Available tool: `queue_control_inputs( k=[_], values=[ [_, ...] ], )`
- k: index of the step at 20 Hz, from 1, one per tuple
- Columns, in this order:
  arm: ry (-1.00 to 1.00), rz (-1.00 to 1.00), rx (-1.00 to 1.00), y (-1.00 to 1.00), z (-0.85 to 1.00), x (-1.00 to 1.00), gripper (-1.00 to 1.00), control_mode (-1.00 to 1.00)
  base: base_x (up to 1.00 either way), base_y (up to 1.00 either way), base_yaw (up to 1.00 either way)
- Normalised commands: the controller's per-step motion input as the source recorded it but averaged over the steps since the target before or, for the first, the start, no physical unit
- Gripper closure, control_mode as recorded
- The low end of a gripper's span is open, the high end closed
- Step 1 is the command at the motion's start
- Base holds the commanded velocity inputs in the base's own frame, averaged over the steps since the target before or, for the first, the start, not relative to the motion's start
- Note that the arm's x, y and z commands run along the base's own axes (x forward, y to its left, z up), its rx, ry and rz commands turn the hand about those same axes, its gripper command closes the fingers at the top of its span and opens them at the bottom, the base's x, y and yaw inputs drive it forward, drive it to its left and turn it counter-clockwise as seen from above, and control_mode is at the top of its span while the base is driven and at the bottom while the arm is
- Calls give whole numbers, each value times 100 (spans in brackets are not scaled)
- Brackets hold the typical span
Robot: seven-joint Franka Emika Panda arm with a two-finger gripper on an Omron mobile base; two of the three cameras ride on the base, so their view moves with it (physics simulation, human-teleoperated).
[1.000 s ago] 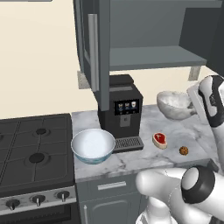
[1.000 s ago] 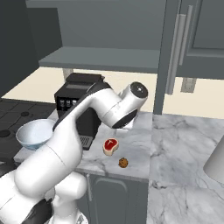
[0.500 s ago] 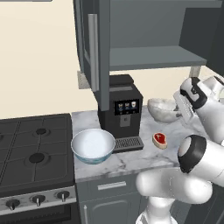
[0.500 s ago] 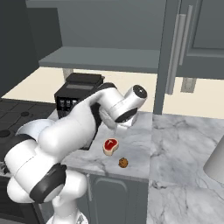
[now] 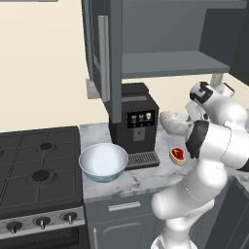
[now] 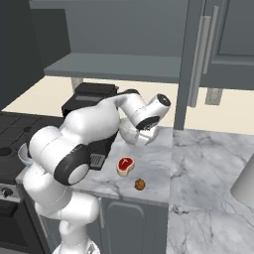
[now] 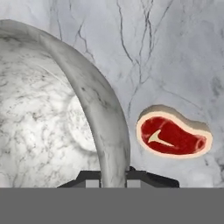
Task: Pick both bowls and place them on the counter. Then place the steak in one bowl and place the cookie dough ball in the other bowl.
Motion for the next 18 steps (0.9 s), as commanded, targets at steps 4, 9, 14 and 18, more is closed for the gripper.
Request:
queue_control_inputs(
  k=[4,9,14,18],
  values=[
    [-10,4,0,-26,-45,22,100,-100,0,0,0],
    [-3,8,0,-22,-43,29,100,-100,0,0,0],
    [-1,9,0,-8,-27,25,100,-100,0,0,0],
    [-7,9,-2,-7,-19,9,100,-100,0,0,0]
  ],
)
